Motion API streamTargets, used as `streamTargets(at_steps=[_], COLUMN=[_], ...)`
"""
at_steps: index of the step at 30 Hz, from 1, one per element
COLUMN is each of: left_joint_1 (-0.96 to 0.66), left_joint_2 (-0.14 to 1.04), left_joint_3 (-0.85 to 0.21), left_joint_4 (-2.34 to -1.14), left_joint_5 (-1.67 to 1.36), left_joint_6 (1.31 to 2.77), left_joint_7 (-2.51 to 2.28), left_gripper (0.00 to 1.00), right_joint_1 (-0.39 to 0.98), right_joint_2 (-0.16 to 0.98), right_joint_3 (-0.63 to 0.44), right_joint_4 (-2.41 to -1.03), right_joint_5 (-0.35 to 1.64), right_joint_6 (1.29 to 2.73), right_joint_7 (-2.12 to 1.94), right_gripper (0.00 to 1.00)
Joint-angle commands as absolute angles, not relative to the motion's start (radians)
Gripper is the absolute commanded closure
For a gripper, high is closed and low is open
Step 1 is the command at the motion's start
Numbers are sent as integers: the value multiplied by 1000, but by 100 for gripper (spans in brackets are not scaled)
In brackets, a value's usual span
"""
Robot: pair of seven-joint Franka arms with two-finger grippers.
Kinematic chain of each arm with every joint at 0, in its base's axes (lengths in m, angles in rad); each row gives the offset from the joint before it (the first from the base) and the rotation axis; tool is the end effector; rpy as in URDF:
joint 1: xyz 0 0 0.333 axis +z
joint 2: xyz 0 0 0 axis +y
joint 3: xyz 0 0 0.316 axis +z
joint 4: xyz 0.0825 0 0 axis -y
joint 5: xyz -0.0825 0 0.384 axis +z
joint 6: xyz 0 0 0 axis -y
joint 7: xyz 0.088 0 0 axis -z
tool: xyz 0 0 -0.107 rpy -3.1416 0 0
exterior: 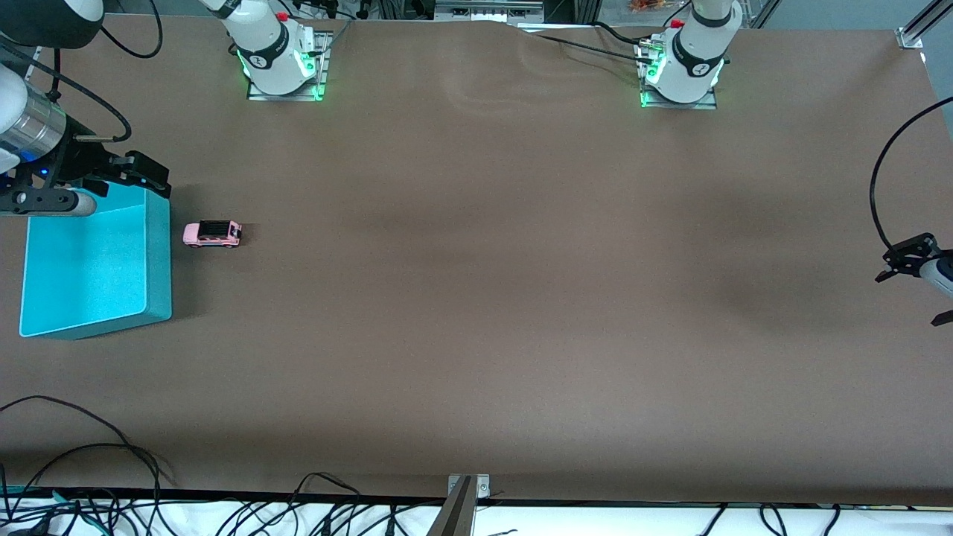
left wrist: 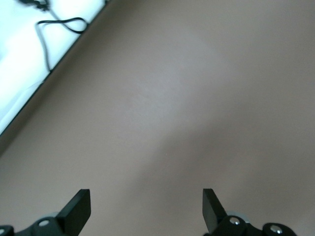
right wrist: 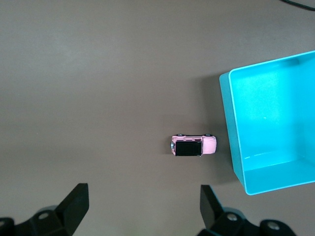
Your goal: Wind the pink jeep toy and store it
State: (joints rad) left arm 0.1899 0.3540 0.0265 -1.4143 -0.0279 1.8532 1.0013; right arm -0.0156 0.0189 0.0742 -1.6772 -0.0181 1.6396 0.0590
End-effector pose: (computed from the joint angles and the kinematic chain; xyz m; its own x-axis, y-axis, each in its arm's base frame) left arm 0.6617 0.1404 0.5073 0.7080 -0.7035 0.0611 -0.7008 -0.7107 -0.0617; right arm 0.5607 0.0307 0.5695 0.9985 0.0008 -0.0554 0.0019 -0.9998 0.0199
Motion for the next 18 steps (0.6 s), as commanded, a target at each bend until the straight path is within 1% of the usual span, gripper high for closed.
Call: streamTargets(at_steps=[1, 9, 15, 18], left_joint_1=[143, 78, 31, 17], left_joint_2=[256, 126, 51, 34], left_joint_3=[46, 46, 46, 40], left_joint_4=[-1497, -1629, -1677, -1700], left_joint_5=[-31, -35, -21, -21], left_joint_6=[1839, 1795, 1723, 1695], left_joint_7=[729, 378, 221, 180], left_gripper=[0, 0, 0, 0], right_joint_1=[-17, -18, -18, -18], right_joint_2=[32, 52, 58, 60], right_joint_3=[75, 72, 72, 72], right_joint_4=[-1654, -1654, -1654, -1654], right_joint_5=[-26, -23, -21, -21], right_joint_6=[1628, 1635, 1634, 1635], right_joint_7=[51, 51, 60, 63], right_gripper=[0, 0, 0, 0])
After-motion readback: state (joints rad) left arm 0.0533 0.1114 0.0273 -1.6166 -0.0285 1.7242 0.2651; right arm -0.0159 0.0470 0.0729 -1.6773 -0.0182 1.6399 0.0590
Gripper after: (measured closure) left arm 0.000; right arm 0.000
